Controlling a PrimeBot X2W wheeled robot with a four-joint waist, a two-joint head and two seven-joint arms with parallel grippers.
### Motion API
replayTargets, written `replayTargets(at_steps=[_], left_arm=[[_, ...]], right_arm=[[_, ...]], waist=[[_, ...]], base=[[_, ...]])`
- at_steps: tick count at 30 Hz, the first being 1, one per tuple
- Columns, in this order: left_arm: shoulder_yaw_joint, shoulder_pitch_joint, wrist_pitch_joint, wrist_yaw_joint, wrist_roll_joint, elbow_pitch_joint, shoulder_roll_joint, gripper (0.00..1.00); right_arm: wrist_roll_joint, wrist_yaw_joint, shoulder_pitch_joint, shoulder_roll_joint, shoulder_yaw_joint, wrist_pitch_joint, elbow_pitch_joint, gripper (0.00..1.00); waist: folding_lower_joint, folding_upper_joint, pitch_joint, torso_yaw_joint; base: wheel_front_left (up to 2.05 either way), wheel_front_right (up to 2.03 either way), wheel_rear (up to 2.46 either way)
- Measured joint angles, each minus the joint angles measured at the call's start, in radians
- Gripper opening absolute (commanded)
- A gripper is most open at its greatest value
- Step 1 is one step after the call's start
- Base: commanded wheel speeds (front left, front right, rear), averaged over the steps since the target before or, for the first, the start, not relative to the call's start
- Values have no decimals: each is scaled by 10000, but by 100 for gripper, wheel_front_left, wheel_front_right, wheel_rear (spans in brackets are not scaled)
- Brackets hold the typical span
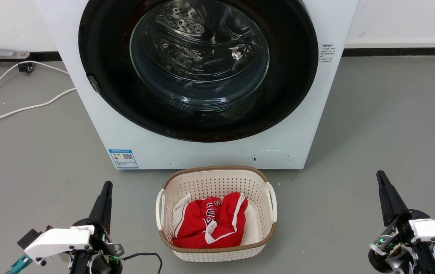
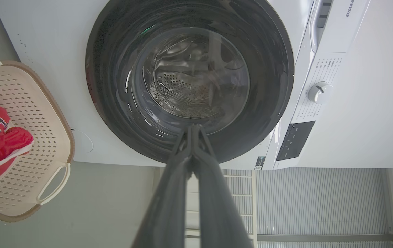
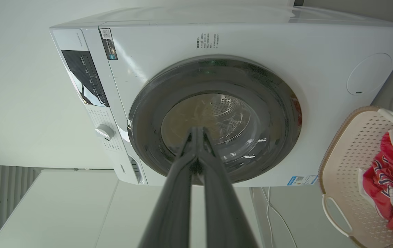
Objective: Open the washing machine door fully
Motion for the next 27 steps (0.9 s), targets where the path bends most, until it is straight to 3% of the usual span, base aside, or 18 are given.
replayTargets(at_steps=[2,3,18,27], left_arm=[[4,0,0,0,8,0,-2,0],[4,0,0,0,17,0,-2,100],[-401,370,-527,12,247,-61,-88,100],[-604,369,-961,12,1174,-788,-88,100]], right_arm=[[-23,0,0,6,-8,6,0,0],[-27,0,0,8,-12,19,0,100],[-180,-2,416,92,401,-491,-186,100],[-1808,-2,439,100,499,-915,-713,100]], waist=[[0,0,0,0],[0,0,0,0],[0,0,17,4],[1,0,44,7]], base=[[0,0,0],[0,0,0],[0,0,0],[0,0,0]])
